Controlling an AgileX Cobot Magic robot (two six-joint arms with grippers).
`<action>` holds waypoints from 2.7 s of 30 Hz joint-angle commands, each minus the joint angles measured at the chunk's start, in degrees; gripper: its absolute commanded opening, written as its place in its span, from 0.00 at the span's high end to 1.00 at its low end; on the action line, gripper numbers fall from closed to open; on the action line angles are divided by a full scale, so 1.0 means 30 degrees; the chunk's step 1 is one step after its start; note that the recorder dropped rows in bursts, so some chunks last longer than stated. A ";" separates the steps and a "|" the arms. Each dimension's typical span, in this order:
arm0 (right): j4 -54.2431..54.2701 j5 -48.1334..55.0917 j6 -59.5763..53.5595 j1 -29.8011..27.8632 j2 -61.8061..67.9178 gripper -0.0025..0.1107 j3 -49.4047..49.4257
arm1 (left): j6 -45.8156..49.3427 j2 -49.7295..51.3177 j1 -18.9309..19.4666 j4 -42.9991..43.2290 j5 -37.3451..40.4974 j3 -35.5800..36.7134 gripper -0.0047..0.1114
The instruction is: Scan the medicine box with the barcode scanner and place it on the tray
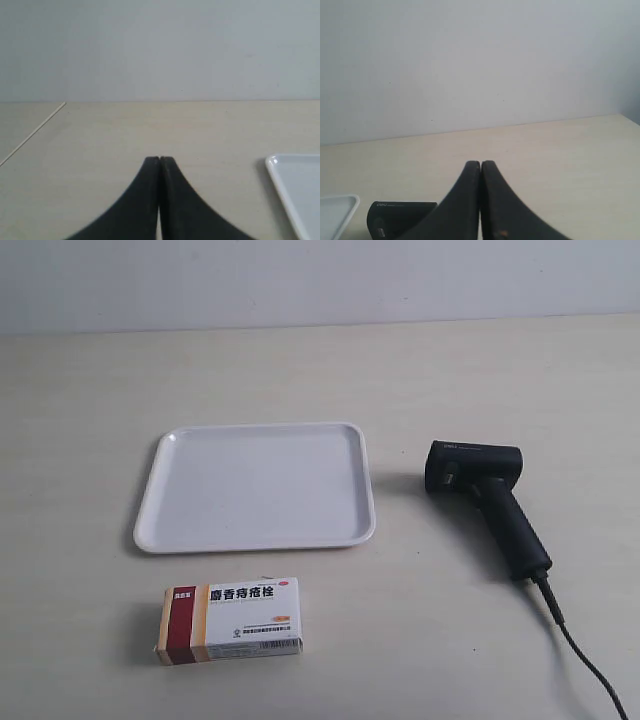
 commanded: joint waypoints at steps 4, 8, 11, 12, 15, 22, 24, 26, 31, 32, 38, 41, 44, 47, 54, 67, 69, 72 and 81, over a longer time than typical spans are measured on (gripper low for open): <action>-0.0055 -0.0033 -0.0004 -0.0109 -0.0125 0.98 0.0079 | 0.0079 -0.0113 0.0034 -0.0181 -0.0085 0.0012 0.94; -0.0055 -0.0216 -0.0004 -0.0109 -0.0125 0.98 0.0079 | 0.0079 -0.0113 0.0034 -0.0181 -0.0085 0.0012 0.94; -0.0055 -0.0183 -0.0004 -0.0109 -0.0125 0.98 0.0079 | 0.0079 -0.0113 0.0034 -0.0181 -0.0085 0.0012 0.94; -0.0055 -0.0183 -0.0004 -0.0109 -0.0125 0.98 0.0079 | 0.0079 -0.0113 0.0034 -0.0181 -0.0085 0.0012 0.94; -0.0055 -0.0183 -0.0004 -0.0109 -0.0125 0.98 0.0079 | 0.0079 -0.0113 0.0034 -0.0181 -0.0314 0.0012 0.94; 0.3175 -0.0563 0.0204 -0.0109 -0.0125 0.98 0.0079 | -0.9674 0.0059 0.0034 0.0884 -1.1837 0.0012 0.95; 0.4534 -0.0869 0.0204 -0.0109 -0.0125 0.98 0.0079 | -0.8365 0.2044 0.0034 0.1415 -0.9086 -0.3027 0.96; 0.4534 -0.0992 0.0166 -0.0109 -0.0125 0.98 0.0079 | -0.8136 0.6719 -0.0197 0.1415 -0.3211 -0.6185 0.96; 0.4493 -0.0936 0.0137 -0.0109 -0.0125 0.98 0.0079 | 0.0583 1.9395 -0.8328 -0.1518 0.2057 -0.9175 0.96; 0.4493 -0.0936 0.0137 -0.0109 -0.0125 0.98 0.0079 | 0.1682 2.0636 -0.9536 -0.1562 0.2387 -0.9678 0.96; 0.4493 -0.0830 0.0137 -0.0109 -0.0125 0.98 0.0079 | 0.4445 2.6916 -1.5218 -0.1562 0.1689 -1.1770 0.86; 0.4493 -0.0708 0.0025 -0.0109 -0.0125 0.98 0.0079 | 0.4601 2.8379 -1.6190 -0.1565 0.0866 -1.2148 0.61; 0.4493 -0.0708 0.0025 -0.0109 -0.0125 0.98 0.0079 | 0.6055 2.9346 -1.6585 -0.1446 0.0612 -1.2148 0.32; 0.4493 -0.0581 0.0025 -0.0109 -0.0125 0.98 0.0079 | 0.6960 3.0237 -1.6648 -0.1446 0.0308 -1.2148 0.08; 0.4493 -0.0491 -0.0013 -0.0109 -0.0125 0.98 0.0079 | 0.8003 3.1782 -1.6648 -0.1531 -0.0337 -1.2148 0.09; 0.4493 -0.0450 -0.0011 -0.0109 -0.0125 0.98 0.0079 | 0.8436 2.8591 -1.8234 -0.1531 0.0141 -1.2148 0.15; 0.4493 -0.0367 -0.0011 -0.0109 -0.0125 0.98 0.0079 | 0.8437 2.8267 -1.8608 -0.1537 0.0217 -1.2087 0.15; 0.4493 -0.0367 -0.0011 -0.0109 -0.0125 0.98 0.0079 | 0.8576 2.8423 -1.8850 -0.1537 -0.0885 -1.1371 0.15; 0.4493 -0.0184 -0.0011 -0.0109 -0.0125 0.98 0.0079 | 0.8503 3.1193 -1.8850 -0.1572 -0.2737 -1.0861 0.15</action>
